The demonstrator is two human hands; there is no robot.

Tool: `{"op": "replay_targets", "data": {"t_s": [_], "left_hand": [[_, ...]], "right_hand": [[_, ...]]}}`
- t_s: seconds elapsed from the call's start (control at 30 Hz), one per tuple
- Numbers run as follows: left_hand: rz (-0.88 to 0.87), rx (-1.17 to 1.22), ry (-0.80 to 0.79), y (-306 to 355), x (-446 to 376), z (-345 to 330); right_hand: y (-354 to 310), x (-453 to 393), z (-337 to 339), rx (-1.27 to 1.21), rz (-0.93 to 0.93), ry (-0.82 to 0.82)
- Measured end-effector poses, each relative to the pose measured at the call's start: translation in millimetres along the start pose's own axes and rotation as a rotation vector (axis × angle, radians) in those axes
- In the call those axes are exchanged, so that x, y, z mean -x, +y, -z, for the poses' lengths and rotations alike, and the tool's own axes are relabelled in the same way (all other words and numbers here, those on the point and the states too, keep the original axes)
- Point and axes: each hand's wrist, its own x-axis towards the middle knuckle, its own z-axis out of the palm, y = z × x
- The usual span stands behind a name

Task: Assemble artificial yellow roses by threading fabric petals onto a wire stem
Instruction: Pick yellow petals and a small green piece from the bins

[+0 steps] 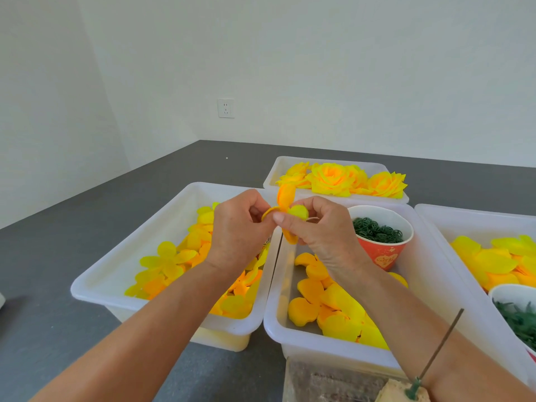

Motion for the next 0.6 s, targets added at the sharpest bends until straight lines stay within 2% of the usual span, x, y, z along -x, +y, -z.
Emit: {"op": "replay_targets", "data": {"t_s": [0.13, 0.27, 0.6], "left_hand": [[0.015, -0.019, 0.023, -1.4, -1.9, -1.0], [0.160, -0.066, 0.120, -7.6, -8.8, 2.8], [0.326, -0.047, 0.224, -5.8, -9.9, 10.2]], "right_hand": [[3.0, -3.2, 1.4, -0.018, 0.058, 0.037], [2.2, -4.5, 2.9, -0.102, 0.044, 0.046], [5.8, -6.7, -1.9, -0.071, 0.016, 0.045]]}}
